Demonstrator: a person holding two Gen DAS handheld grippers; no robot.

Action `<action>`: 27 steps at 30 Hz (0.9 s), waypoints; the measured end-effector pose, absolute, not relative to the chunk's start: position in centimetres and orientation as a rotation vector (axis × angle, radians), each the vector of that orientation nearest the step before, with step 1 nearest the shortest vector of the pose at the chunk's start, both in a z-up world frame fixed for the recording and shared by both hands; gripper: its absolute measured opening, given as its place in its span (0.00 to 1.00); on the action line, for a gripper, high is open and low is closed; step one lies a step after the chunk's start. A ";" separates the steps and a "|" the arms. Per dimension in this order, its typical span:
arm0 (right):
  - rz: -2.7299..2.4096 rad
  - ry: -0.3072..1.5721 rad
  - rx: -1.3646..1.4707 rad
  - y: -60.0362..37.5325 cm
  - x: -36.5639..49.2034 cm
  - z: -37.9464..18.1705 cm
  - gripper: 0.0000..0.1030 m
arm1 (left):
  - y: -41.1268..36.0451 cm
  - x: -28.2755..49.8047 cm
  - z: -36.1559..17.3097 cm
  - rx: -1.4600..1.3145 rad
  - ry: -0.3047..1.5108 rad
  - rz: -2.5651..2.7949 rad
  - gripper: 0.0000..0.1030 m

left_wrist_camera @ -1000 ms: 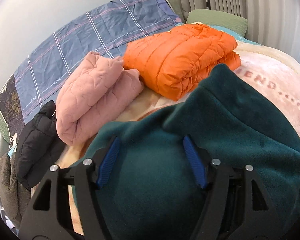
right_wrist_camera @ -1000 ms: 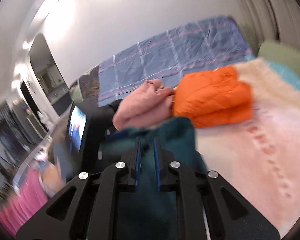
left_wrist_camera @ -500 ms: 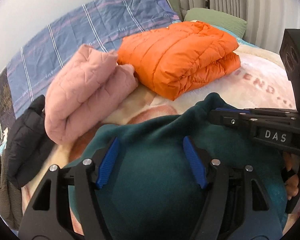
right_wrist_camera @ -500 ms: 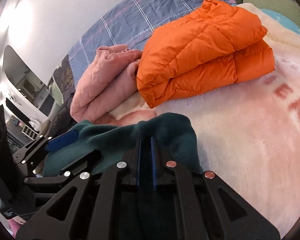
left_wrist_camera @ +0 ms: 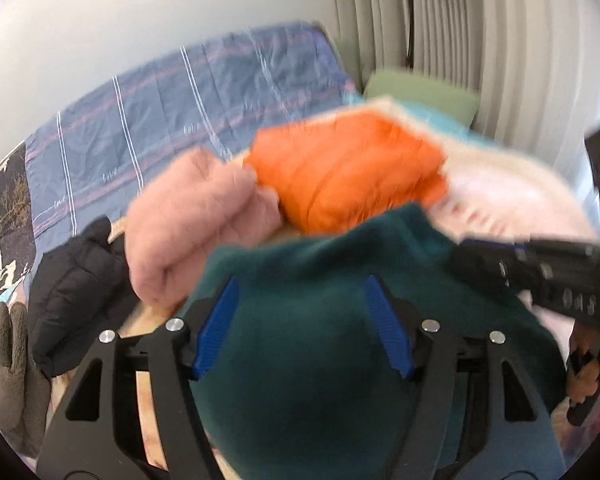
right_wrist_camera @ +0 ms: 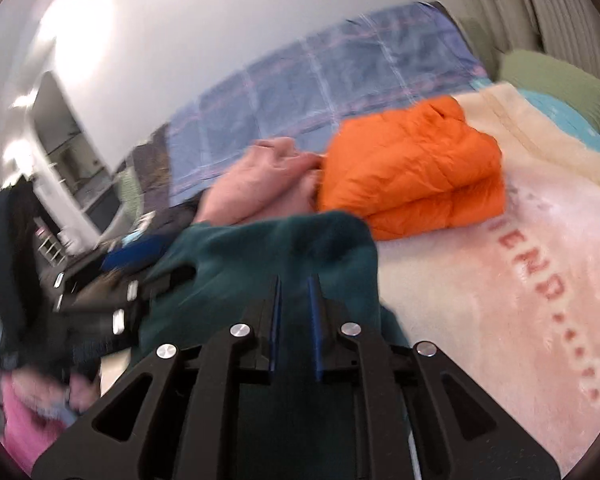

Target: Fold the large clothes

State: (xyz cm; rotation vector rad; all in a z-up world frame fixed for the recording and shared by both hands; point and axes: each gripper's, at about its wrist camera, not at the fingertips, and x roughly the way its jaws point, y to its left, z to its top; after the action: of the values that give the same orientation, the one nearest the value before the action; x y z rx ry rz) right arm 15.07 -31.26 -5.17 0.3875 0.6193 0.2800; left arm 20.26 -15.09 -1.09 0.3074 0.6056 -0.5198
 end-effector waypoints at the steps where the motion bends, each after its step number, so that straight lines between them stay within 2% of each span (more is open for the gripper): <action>1: 0.304 0.636 0.387 -31.1 14.7 -5.5 0.13 | -14.9 19.9 -0.7 0.319 0.589 -0.527 0.67; 4: 0.263 0.738 0.358 -30.5 15.2 -9.2 0.14 | -16.6 21.0 -4.3 0.457 0.701 -0.525 0.78; 7: 0.214 0.681 0.335 -30.6 15.6 -12.1 0.14 | -17.4 22.4 -7.3 0.406 0.704 -0.525 0.78; 9: 0.212 0.679 0.396 -31.2 15.8 -12.5 0.14 | -18.0 22.5 -7.2 0.428 0.704 -0.510 0.78; 14: 0.194 0.672 0.309 -30.2 15.4 -11.7 0.15 | -17.8 21.8 -7.1 0.430 0.686 -0.496 0.78; 16: 0.149 0.670 0.313 -30.4 13.8 -10.7 0.22 | -17.5 21.5 -7.0 0.428 0.671 -0.501 0.78; 18: 0.151 0.648 0.339 -30.5 11.4 -9.6 0.24 | -17.1 21.4 -6.9 0.428 0.660 -0.493 0.78; 20: 0.219 0.611 0.332 -30.4 8.7 -8.9 0.34 | -17.0 21.4 -6.9 0.420 0.658 -0.495 0.78; 25: 0.225 0.678 0.307 -30.0 8.0 -13.1 0.34 | -17.9 21.0 -7.2 0.477 0.641 -0.475 0.78; 27: 0.212 0.680 0.309 -29.9 7.9 -12.9 0.34 | -18.6 20.8 -7.0 0.509 0.630 -0.444 0.78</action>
State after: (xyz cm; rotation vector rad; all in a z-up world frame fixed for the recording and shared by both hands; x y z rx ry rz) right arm 7.91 -29.93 -12.90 0.3091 0.6798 0.2123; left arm 20.75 -18.56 -7.03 0.5085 0.6299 -0.4443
